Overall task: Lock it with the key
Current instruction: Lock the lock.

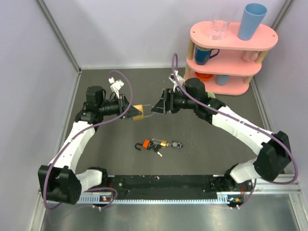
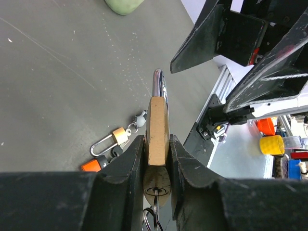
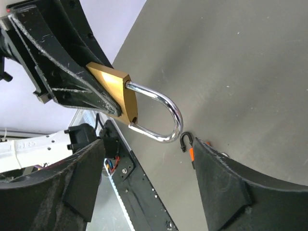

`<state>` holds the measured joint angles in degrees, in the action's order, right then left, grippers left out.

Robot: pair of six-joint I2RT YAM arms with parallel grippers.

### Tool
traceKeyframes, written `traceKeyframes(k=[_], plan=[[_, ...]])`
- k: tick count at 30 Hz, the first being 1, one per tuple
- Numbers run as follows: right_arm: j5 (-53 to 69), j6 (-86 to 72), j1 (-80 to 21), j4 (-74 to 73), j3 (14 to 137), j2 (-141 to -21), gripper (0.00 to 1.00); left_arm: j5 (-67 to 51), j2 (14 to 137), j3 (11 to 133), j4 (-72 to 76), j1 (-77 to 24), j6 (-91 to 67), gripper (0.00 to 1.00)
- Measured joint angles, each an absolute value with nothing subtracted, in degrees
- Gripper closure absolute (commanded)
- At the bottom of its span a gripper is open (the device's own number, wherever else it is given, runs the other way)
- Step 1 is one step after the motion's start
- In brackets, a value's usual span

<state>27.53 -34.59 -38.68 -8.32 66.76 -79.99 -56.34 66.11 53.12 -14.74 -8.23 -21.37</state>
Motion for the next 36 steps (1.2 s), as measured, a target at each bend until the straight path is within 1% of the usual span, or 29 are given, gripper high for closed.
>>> traceKeyframes(k=[1,6,10,17,20,21,23,24,29,30,33,36], plan=[[27.49,-34.22,-39.18,-8.64,67.64,-80.9,0.33,-56.18,65.93,53.12,-15.14,-8.23,-20.99,1.0],[26.24,-32.36,-40.29,-10.83,69.43,-83.37,0.4,-56.05,65.39,53.12,-15.73,-8.23,-20.36,1.0],[24.51,-31.16,-40.34,-12.34,69.45,-83.42,0.5,-56.07,65.39,53.12,-16.1,-8.23,-20.18,1.0],[23.4,-30.39,-40.49,-13.43,70.48,-85.27,0.56,-56.8,65.36,53.12,-16.32,-8.23,-20.75,1.0],[23.33,-30.02,-40.86,-13.54,71.02,-86.46,0.6,-57.21,65.36,53.12,-16.27,-8.23,-21.23,1.0],[23.29,-29.93,-41.08,-13.47,71.09,-86.72,0.64,-57.39,65.34,53.12,-16.23,-8.23,-21.43,1.0],[23.27,-29.71,-41.43,-13.65,71.35,-87.13,0.66,-57.63,65.34,53.12,-15.9,-8.23,-21.91,1.0],[23.29,-29.74,-41.56,-13.45,71.37,-87.26,0.69,-57.69,65.32,53.12,-15.66,-8.23,-22.28,1.0],[23.44,-29.8,-41.8,-12.64,71.42,-87.5,0.81,-58.22,65.1,53.12,-15.09,-8.23,-23.07,1.0],[23.46,-29.85,-41.87,-12.4,71.44,-87.5,0.86,-58.19,65.1,53.12,-15.05,-8.23,-23.18,1.0],[23.4,-29.95,-41.89,-12.21,71.7,-87.53,0.94,-58.28,65.08,53.12,-14.94,-8.23,-23.62,1.0],[23.44,-30.06,-41.89,-12.01,71.7,-87.53,0.98,-58.28,64.86,53.12,-14.66,-8.1,-23.9,1.0]])
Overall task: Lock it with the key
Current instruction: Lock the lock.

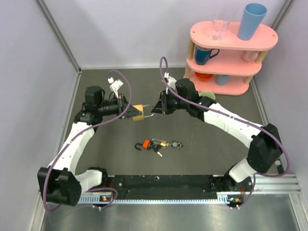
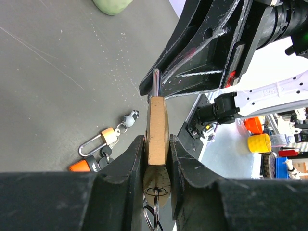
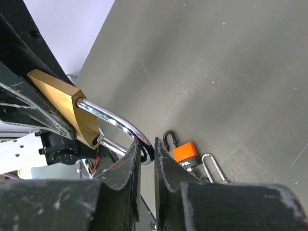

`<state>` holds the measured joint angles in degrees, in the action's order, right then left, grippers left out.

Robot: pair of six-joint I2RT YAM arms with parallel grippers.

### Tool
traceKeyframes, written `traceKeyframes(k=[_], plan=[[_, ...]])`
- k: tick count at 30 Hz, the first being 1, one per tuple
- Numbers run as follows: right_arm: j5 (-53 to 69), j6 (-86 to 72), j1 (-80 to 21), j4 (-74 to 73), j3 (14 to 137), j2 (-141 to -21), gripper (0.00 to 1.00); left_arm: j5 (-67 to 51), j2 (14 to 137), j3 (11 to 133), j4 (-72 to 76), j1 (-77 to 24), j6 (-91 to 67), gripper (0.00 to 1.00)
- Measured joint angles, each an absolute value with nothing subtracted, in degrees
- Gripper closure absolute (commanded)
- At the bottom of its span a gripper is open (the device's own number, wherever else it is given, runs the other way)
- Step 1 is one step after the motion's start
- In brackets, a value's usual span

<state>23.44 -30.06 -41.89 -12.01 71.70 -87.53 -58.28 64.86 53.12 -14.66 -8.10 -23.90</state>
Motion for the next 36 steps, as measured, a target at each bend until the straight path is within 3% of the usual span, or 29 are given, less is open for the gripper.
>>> traceKeyframes(k=[25,36], plan=[[26.68,-29.76,-41.89,-11.62,71.72,-87.42,1.0,-57.89,64.86,56.97,-23.59,-8.01,-11.84,1.0],[26.96,-29.76,-41.82,-10.94,71.72,-87.37,1.0,-59.31,65.04,56.73,-21.52,-7.9,-14.57,1.0]])
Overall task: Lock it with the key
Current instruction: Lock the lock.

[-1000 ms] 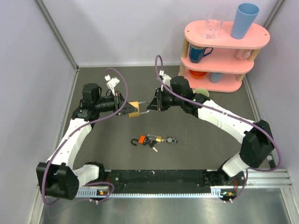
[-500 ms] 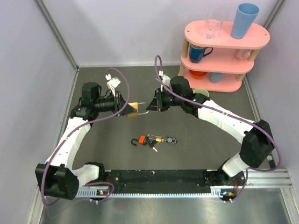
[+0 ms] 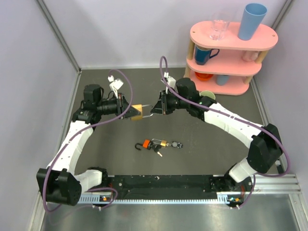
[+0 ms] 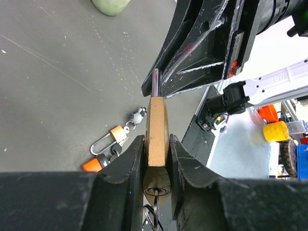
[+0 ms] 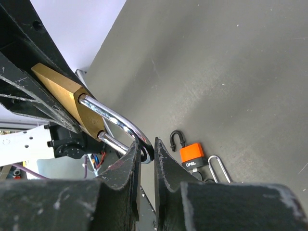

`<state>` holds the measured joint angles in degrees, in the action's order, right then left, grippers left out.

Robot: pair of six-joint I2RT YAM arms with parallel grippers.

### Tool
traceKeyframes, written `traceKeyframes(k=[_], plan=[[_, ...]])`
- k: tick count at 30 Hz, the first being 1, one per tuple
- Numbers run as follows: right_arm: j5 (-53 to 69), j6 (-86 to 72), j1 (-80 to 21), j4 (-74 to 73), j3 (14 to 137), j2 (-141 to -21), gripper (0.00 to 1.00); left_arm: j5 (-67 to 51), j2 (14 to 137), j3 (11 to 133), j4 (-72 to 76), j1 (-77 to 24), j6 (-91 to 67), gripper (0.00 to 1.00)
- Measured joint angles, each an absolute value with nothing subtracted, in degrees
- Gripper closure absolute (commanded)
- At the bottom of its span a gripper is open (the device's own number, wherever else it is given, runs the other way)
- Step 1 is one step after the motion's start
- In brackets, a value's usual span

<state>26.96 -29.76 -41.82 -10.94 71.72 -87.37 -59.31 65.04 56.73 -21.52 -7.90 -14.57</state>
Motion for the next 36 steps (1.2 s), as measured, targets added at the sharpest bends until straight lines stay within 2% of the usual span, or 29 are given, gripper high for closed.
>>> traceKeyframes(k=[36], plan=[[26.22,-31.18,-41.95,-14.04,73.23,-87.37,1.0,-61.21,64.75,51.2,-10.63,-7.53,-19.46,1.0]])
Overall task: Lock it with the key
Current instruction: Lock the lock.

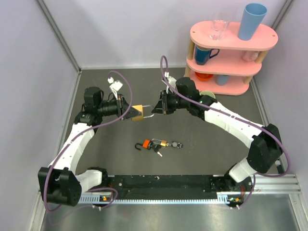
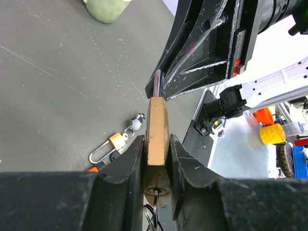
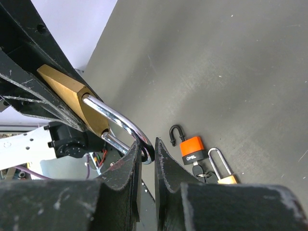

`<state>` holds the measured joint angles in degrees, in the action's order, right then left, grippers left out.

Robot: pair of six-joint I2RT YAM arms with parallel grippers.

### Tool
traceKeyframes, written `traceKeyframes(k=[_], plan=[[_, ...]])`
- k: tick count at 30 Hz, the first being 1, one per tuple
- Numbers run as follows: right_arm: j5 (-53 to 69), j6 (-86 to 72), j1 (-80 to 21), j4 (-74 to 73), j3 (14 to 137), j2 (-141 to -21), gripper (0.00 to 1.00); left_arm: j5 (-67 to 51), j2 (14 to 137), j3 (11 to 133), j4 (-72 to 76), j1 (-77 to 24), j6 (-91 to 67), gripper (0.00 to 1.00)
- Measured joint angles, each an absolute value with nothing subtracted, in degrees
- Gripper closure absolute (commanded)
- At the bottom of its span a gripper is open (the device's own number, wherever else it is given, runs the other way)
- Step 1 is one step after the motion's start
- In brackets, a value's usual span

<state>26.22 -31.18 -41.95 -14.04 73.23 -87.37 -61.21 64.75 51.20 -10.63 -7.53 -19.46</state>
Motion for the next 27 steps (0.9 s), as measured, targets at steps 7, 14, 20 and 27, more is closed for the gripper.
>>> traceKeyframes(k=[7,14,20,27], plan=[[25.8,-31.48,-41.93,-14.11,73.25,-87.37,1.0,-61.98,64.77,49.91,-6.33,-7.53,-22.57,1.0],[24.77,-31.48,-41.93,-14.41,74.65,-87.37,1.0,-62.0,64.77,49.28,-1.63,-7.53,-25.78,1.0],[24.47,-31.09,-41.95,-15.03,75.94,-87.39,1.0,-62.11,64.82,49.28,0.73,-7.62,-27.09,1.0],[24.58,-31.38,-41.95,-15.14,76.29,-87.39,1.0,-61.89,65.1,49.28,2.02,-8.08,-27.11,1.0]])
